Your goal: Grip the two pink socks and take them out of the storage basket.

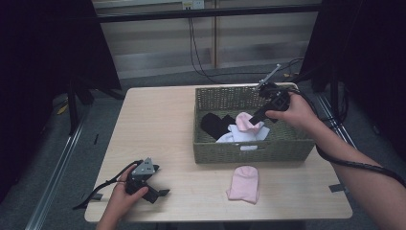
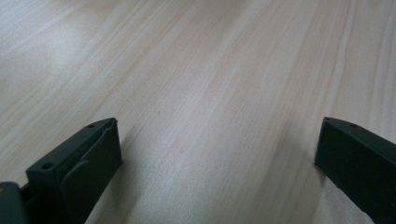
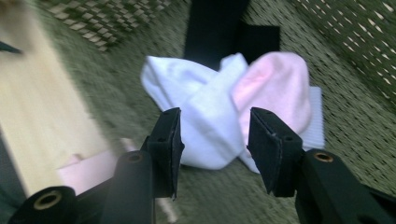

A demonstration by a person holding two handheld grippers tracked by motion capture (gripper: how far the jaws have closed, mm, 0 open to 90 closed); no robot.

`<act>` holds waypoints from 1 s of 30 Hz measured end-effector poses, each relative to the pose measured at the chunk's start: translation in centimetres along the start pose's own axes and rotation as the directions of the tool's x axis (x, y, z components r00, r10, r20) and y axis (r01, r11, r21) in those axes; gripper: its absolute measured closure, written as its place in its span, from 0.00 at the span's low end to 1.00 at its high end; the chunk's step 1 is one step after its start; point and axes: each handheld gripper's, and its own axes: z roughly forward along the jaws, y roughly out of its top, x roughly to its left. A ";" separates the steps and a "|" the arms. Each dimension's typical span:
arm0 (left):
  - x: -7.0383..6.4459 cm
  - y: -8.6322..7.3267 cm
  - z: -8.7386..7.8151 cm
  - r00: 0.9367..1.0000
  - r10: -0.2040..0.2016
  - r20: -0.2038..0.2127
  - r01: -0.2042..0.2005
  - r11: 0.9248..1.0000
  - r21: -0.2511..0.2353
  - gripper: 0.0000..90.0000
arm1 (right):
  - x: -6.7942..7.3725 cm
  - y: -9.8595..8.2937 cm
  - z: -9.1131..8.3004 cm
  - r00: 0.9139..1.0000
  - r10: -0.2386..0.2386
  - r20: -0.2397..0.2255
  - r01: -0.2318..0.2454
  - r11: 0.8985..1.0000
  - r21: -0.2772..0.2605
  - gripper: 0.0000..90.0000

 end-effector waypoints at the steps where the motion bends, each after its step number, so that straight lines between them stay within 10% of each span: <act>1: 0.0 0.0 0.0 1.000 0.000 0.001 0.000 1.000 0.000 0.00 | -0.4 0.0 0.9 1.000 0.011 0.010 -0.011 1.000 0.011 0.60; 19: 0.0 0.0 0.0 1.000 0.000 0.001 0.000 1.000 -0.001 0.00 | -4.3 -0.8 6.2 0.990 0.124 0.073 -0.126 0.992 0.028 0.51; 30: 0.0 0.0 0.0 1.000 0.001 0.001 -0.001 1.000 -0.001 0.00 | -4.3 -1.2 7.3 0.990 0.127 0.054 -0.133 0.985 0.111 0.89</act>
